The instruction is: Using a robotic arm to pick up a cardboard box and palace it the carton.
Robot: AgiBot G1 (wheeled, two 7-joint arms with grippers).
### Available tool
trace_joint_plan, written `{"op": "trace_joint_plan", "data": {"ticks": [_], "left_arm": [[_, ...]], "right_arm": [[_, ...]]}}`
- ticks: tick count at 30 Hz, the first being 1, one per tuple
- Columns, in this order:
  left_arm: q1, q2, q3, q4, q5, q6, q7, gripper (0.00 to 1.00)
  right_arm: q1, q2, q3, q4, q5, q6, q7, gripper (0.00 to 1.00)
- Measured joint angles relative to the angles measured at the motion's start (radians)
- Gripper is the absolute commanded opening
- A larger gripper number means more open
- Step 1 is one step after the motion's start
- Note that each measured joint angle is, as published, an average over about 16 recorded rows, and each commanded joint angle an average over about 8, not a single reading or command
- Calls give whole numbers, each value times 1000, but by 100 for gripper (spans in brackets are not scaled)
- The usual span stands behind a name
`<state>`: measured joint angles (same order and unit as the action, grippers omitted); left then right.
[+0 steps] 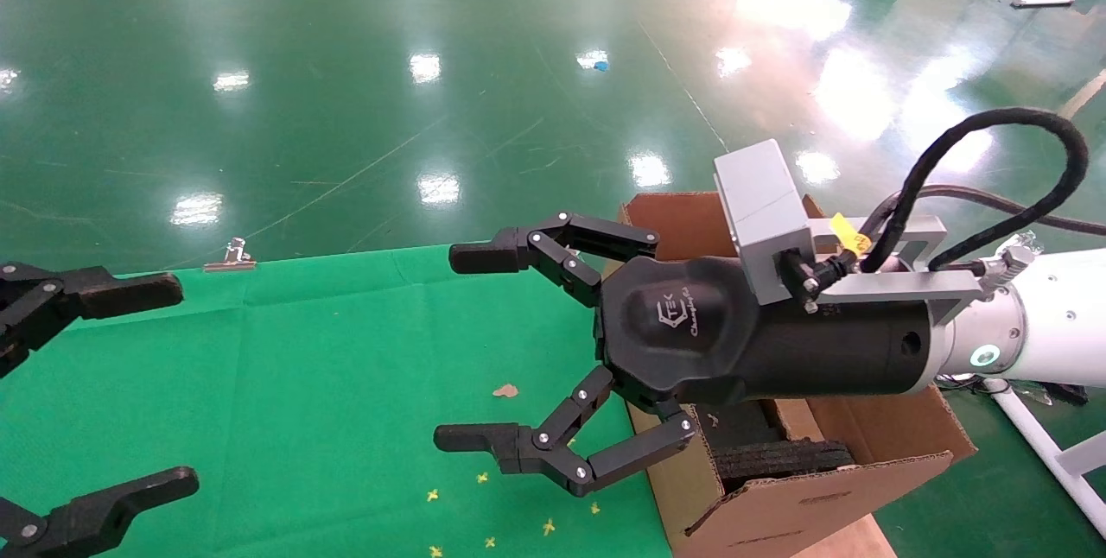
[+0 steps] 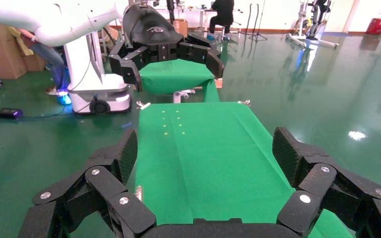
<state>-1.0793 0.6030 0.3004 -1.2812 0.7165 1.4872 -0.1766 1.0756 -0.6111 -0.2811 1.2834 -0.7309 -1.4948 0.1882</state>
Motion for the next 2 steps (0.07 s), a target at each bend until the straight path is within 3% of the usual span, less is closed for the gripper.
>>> {"op": "trace_joint_plan", "data": {"ticks": [2], "left_arm": [[0,0,0,0,0,0,0,100]], "right_arm": [[0,0,0,0,0,0,0,100]]}}
